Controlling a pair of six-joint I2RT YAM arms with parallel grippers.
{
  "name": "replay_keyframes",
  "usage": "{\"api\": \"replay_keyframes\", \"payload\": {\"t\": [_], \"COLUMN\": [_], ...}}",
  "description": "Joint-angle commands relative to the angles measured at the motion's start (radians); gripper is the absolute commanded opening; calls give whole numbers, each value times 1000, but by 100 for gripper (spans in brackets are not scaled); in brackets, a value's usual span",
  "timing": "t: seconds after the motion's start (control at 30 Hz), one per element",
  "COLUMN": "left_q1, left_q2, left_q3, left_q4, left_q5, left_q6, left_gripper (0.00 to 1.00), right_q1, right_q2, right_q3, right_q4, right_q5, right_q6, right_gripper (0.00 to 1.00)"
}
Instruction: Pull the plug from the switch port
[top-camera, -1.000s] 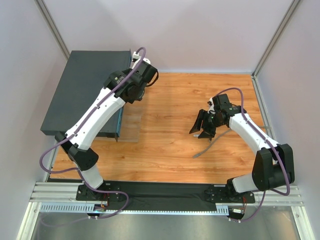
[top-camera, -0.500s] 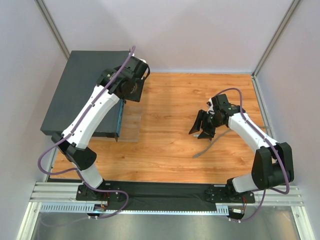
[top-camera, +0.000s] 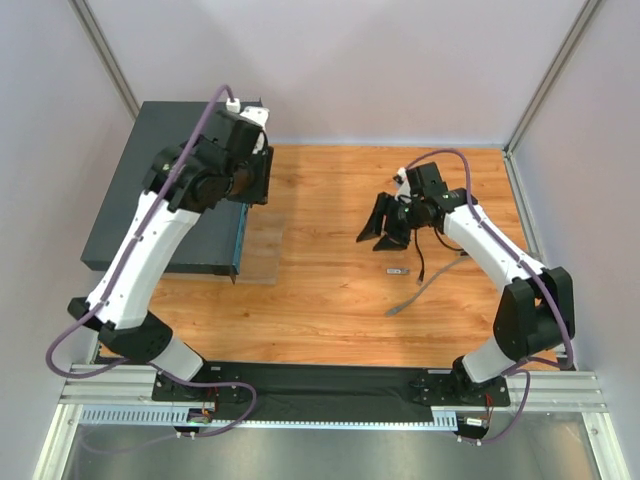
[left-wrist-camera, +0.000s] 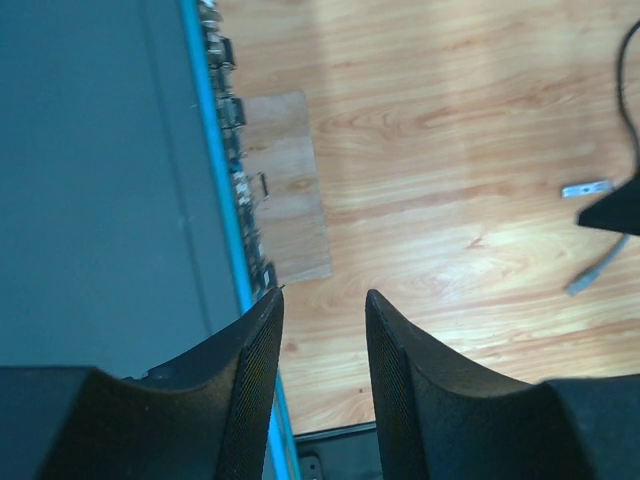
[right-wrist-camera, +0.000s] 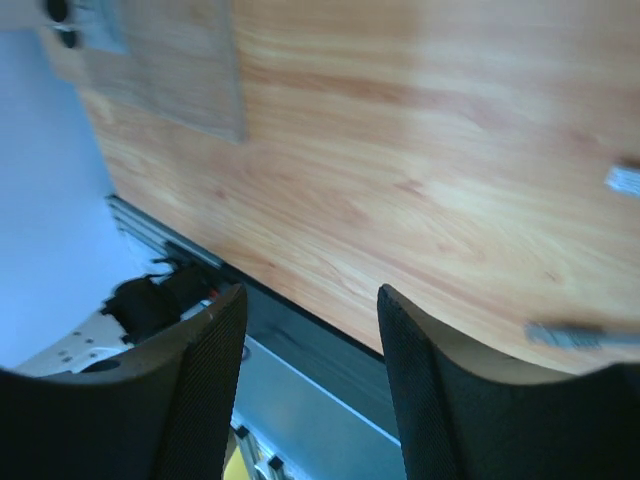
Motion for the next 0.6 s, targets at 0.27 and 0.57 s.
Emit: {"api": "replay_keyframes", "payload": {"t": [0.27,0.57], "left_q1": [5,16], "left_q2": [-306,-376], "left_q3": [-139,-190], "left_q4": [148,138], "left_q5": [-121,-133], "left_q6": [-36,-24], "left_gripper": [48,48], "right_q1": [176,297], "right_q2": [236,465], "right_q3": [358,717], "right_q4": [697,602], "right_q5": [-223,-116], "right_q6": [451,579], "right_gripper": [50,34]}}
